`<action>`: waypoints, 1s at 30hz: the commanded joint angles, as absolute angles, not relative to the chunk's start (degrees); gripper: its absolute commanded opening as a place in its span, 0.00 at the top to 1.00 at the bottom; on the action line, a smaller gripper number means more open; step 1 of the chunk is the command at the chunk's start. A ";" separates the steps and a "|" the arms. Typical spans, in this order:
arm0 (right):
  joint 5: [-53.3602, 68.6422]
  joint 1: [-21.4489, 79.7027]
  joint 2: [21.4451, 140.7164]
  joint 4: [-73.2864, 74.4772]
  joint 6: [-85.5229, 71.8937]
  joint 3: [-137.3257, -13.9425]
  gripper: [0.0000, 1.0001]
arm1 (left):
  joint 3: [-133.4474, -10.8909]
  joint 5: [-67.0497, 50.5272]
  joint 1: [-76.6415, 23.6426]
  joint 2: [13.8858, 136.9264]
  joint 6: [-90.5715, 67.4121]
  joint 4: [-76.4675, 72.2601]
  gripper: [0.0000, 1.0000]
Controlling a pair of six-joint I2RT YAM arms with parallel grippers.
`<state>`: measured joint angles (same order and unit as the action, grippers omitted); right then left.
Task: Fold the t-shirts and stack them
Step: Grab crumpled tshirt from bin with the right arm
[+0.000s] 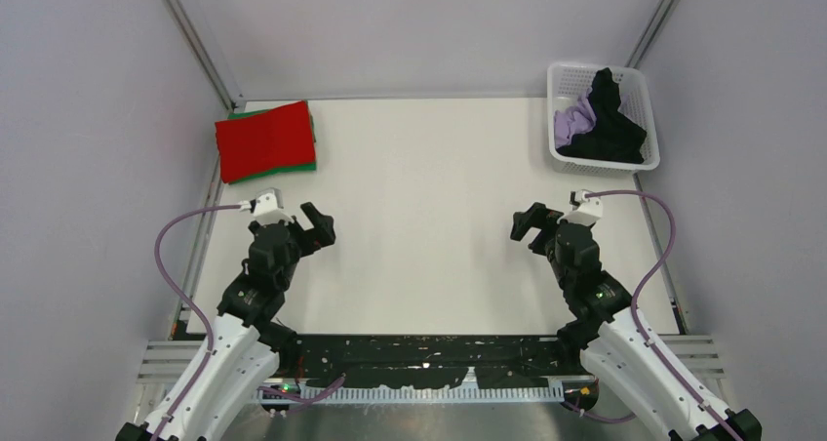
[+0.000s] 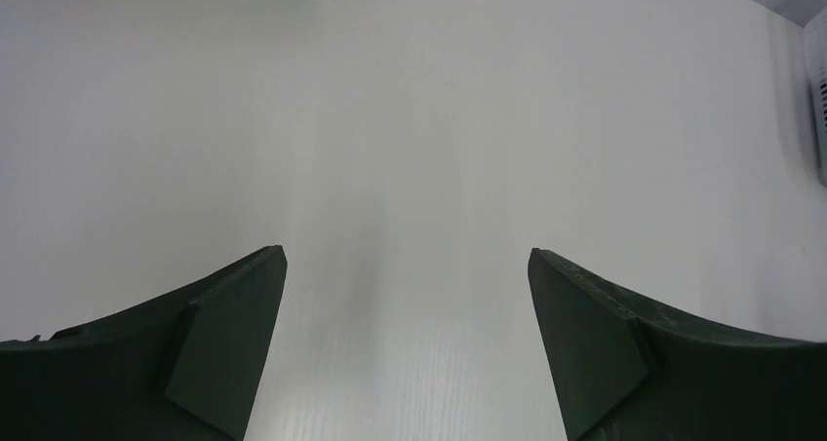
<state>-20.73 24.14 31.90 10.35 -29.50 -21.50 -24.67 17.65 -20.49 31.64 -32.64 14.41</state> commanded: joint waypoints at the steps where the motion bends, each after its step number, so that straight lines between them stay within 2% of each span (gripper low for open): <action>1: -23.11 23.88 32.32 8.37 -28.85 -23.60 0.05 | -25.08 18.82 -20.30 31.68 -33.21 11.74 0.01; 7: -28.24 23.88 35.98 7.09 -26.39 -27.80 0.04 | -25.76 19.73 -20.30 32.91 -33.17 12.13 0.01; 11: -31.99 21.79 44.03 7.58 -23.51 -35.75 0.05 | -27.12 20.07 -20.30 34.84 -32.95 13.02 0.01; 14: -29.34 16.28 52.82 7.63 -22.05 -42.14 0.05 | -27.87 21.26 -20.30 36.02 -33.16 13.68 0.01; 18: -23.13 5.52 65.85 10.33 -22.67 -54.28 0.05 | -28.29 22.28 -20.30 36.54 -33.19 14.04 0.01; 23: -19.46 -2.81 84.22 13.66 -21.63 -72.52 0.04 | -27.98 23.40 -20.30 36.17 -32.81 14.13 0.01; 30: -17.22 -12.50 106.58 29.76 -22.60 -99.33 0.00 | -27.42 24.84 -20.30 36.06 -32.78 13.35 0.01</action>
<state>-18.70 -8.80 99.26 19.68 -22.79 -88.68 -25.82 22.22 -20.49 36.47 -32.64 15.18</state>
